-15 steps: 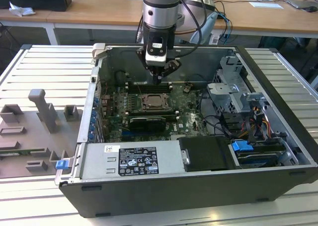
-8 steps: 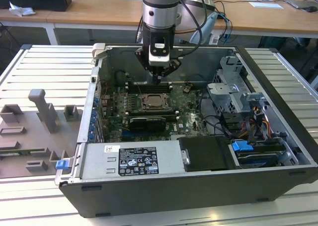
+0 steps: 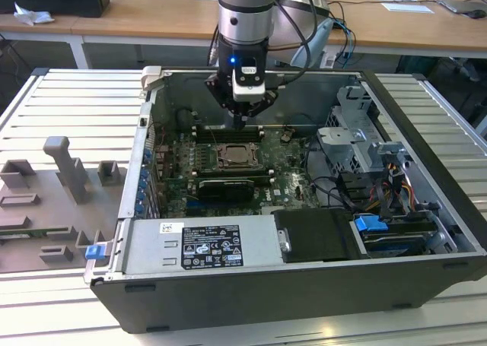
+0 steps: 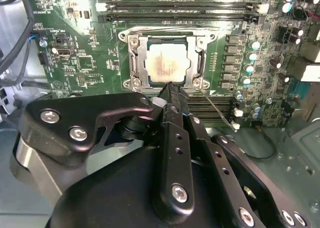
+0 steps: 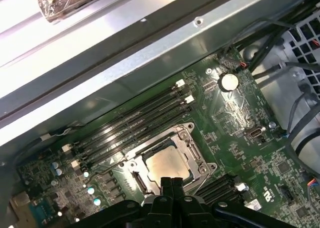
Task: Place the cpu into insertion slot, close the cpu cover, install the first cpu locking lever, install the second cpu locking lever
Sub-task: 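Install the first cpu locking lever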
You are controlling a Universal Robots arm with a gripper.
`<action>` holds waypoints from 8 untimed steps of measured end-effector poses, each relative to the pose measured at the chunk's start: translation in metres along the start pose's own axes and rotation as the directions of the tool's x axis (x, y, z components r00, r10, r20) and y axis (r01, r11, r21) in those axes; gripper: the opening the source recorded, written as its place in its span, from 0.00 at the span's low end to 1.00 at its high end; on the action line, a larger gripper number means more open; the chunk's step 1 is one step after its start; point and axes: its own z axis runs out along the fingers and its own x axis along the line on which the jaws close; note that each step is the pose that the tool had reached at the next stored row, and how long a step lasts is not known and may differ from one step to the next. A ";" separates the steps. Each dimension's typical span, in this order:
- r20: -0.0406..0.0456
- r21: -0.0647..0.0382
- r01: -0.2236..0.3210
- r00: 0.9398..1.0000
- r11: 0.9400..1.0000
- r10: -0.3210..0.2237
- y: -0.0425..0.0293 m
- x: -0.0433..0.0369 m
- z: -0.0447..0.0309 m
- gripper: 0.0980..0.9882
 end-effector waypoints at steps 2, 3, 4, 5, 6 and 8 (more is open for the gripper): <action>0.000 0.000 0.014 1.000 1.000 -0.014 0.0000 0.0000 0.0000 0.01; -0.001 0.000 0.024 1.000 1.000 -0.024 0.0000 0.0000 0.0000 0.01; -0.001 0.000 0.031 1.000 1.000 -0.031 -0.0001 0.0001 0.0000 0.01; -0.001 0.000 0.039 0.999 0.999 -0.039 -0.0001 0.0002 0.0000 0.01; -0.002 -0.001 0.054 0.999 0.999 -0.054 -0.0003 0.0005 0.0000 0.01; -0.003 -0.001 0.090 0.996 0.996 -0.090 -0.0004 0.0006 0.0001 0.01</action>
